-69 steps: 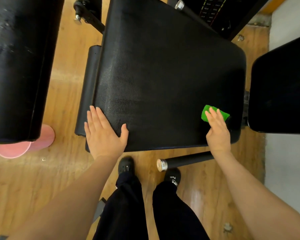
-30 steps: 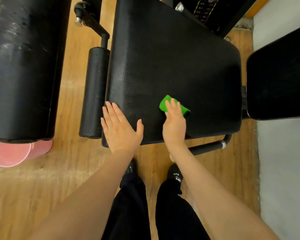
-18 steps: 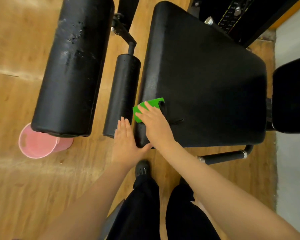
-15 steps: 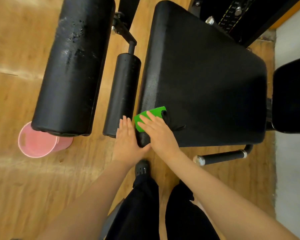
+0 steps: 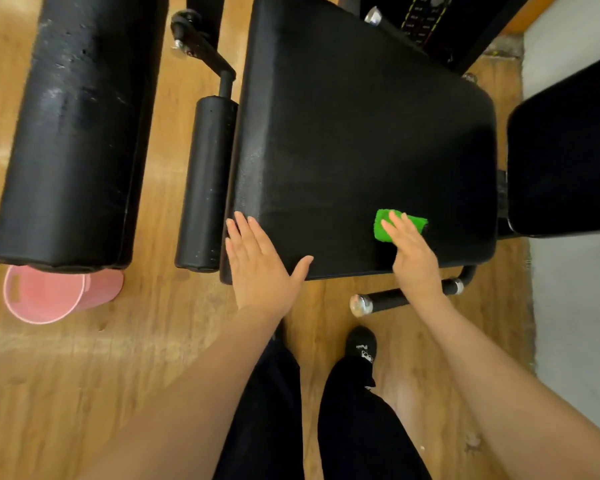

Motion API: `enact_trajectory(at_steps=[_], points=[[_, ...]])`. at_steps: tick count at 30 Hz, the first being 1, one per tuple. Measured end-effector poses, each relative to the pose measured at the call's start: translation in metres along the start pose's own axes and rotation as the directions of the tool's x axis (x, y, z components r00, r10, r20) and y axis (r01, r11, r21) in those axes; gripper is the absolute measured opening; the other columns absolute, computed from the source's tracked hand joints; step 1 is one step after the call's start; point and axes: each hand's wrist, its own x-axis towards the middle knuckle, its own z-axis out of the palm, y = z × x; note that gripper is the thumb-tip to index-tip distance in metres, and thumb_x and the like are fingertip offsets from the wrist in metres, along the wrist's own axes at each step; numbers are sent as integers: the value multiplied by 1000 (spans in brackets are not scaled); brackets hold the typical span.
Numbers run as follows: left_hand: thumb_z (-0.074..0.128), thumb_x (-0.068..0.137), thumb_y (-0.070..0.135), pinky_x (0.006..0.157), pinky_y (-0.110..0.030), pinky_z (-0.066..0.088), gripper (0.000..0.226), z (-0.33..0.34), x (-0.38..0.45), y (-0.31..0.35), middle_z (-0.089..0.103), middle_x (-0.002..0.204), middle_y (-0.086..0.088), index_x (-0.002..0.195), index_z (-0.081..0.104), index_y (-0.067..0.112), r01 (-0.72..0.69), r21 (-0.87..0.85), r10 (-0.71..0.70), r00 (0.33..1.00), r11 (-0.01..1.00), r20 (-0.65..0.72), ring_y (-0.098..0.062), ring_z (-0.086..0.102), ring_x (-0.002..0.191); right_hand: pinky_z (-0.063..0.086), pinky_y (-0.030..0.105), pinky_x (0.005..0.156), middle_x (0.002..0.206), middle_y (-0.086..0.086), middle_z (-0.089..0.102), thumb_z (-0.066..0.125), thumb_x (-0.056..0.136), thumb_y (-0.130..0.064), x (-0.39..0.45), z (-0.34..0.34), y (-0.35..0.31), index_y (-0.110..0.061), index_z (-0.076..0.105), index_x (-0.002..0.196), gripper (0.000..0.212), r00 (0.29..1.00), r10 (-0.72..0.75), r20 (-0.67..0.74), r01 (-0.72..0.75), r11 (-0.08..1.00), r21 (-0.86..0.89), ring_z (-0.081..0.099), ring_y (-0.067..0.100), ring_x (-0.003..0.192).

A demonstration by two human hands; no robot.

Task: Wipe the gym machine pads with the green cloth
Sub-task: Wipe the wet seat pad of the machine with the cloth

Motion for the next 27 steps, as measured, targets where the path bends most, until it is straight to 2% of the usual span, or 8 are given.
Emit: enact_trajectory(at_steps=[5, 7, 11, 13, 18, 21, 25, 27], points=[[32, 82, 80, 119, -43, -7, 117, 8, 2, 7, -18, 158, -22, 147, -18, -4, 46, 97, -45, 999, 994, -15, -34, -17, 146, 13, 21, 110, 150, 1, 33, 39, 87, 17, 4, -24, 69, -12, 44, 138, 59, 986, 167, -19, -167, 985, -32, 22, 14, 141], [33, 81, 79, 119, -44, -6, 118, 10, 2, 8, -17, 158, -22, 147, -17, -5, 43, 90, -41, 999, 995, -30, -34, -16, 147, 14, 22, 112, 150, 2, 33, 38, 86, 18, 9, -31, 92, -11, 44, 138, 60, 973, 226, -37, -226, 974, -1, 22, 15, 141], [40, 81, 77, 120, -44, -5, 119, 13, 1, 9, -13, 158, -24, 148, -11, -6, 29, 67, -26, 998, 997, -54, -34, -14, 147, 21, 33, 116, 148, 4, 37, 36, 94, 8, 13, -44, 124, -11, 45, 138, 49, 831, 533, -160, -499, 841, 210, 29, 20, 139], [43, 80, 76, 120, -45, -4, 119, 15, 2, 8, -11, 158, -24, 149, -9, -7, 27, 57, -23, 997, 998, -75, -35, -12, 147, 22, 34, 115, 149, 3, 35, 36, 96, 3, 12, -43, 128, -12, 45, 138, 46, 790, 591, -163, -549, 800, 241, 28, 20, 139], [46, 79, 74, 120, -46, -2, 120, 19, 1, 9, -7, 158, -26, 149, -4, -8, 20, 45, -16, 995, 999, -101, -36, -9, 148, 14, 25, 112, 152, 5, 27, 33, 95, 7, -3, -17, 96, -9, 35, 142, 50, 803, 565, -191, -527, 822, 214, 18, 18, 143], [43, 78, 76, 120, -47, -2, 120, 17, 1, 11, -8, 158, -25, 149, -5, -8, 25, 46, -21, 995, 999, -93, -35, -10, 147, 15, 25, 111, 152, 3, 27, 34, 94, 8, -14, -2, 60, -11, 35, 142, 52, 822, 533, -200, -486, 840, 240, 15, 18, 143], [32, 69, 85, 118, -43, -8, 128, 11, 1, 10, -17, 158, -22, 148, -14, -4, 17, 60, -16, 1000, 998, -18, -34, -17, 146, 14, 23, 109, 152, 2, 27, 40, 92, 9, -25, 12, 7, -13, 37, 141, 54, 913, 368, -178, -340, 925, 173, 14, 17, 143], [43, 68, 84, 115, -39, -13, 132, 6, 2, 5, -21, 158, -18, 148, -18, -1, -28, 37, 27, 999, 999, 20, -32, -21, 146, 13, 23, 108, 151, 2, 29, 43, 91, 11, -30, 22, -23, -14, 40, 140, 55, 951, 266, -158, -241, 957, 158, 16, 18, 143]])
